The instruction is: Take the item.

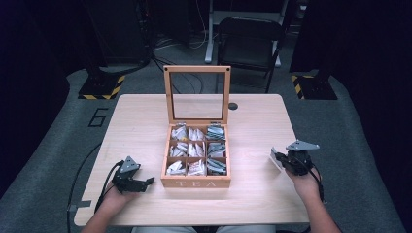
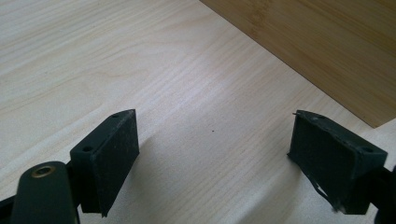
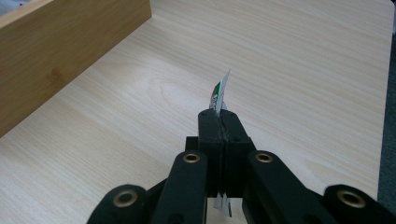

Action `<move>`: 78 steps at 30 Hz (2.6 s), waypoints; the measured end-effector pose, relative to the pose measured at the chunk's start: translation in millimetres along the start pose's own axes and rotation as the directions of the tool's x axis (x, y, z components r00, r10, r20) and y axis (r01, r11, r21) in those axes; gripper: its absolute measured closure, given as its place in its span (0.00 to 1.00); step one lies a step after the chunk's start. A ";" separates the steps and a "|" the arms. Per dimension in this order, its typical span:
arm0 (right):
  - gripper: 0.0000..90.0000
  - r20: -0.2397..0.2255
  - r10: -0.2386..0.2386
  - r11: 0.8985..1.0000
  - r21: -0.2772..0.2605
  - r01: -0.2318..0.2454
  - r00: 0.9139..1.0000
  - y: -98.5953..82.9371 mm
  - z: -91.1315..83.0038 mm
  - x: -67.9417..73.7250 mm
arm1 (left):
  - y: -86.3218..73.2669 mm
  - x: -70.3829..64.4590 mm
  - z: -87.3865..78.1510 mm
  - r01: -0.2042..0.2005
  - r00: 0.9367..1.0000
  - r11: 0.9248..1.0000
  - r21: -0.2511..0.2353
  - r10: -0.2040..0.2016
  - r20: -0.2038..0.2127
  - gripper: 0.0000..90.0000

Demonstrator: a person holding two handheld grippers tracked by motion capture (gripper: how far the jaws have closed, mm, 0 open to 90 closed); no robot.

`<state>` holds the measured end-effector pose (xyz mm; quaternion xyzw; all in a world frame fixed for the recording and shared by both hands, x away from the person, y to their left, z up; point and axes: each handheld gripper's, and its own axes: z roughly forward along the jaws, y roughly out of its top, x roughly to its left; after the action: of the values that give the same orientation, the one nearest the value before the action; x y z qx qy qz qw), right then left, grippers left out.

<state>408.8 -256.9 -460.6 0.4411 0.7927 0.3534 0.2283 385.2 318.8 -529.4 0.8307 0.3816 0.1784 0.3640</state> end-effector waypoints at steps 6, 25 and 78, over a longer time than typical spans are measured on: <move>0.99 0.013 -0.004 1.000 0.013 0.004 1.000 -3.9 5.0 5.3 | 0.0 0.0 0.0 0.000 1.000 1.000 0.000 0.000 0.000 0.17; 0.98 -0.040 0.021 1.000 0.011 -0.020 0.999 -19.5 16.9 19.2 | -0.2 -0.2 0.5 0.004 1.000 1.000 -0.006 -0.004 -0.004 0.17; 0.49 -0.112 -0.007 0.998 -0.066 0.000 0.994 0.8 13.3 42.4 | -0.1 0.4 0.2 -0.003 1.000 1.000 -0.001 0.003 -0.003 0.17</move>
<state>396.7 -215.3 -470.7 0.4113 0.7929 0.4034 0.1985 385.5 319.0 -529.6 0.8309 0.3806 0.1804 0.3637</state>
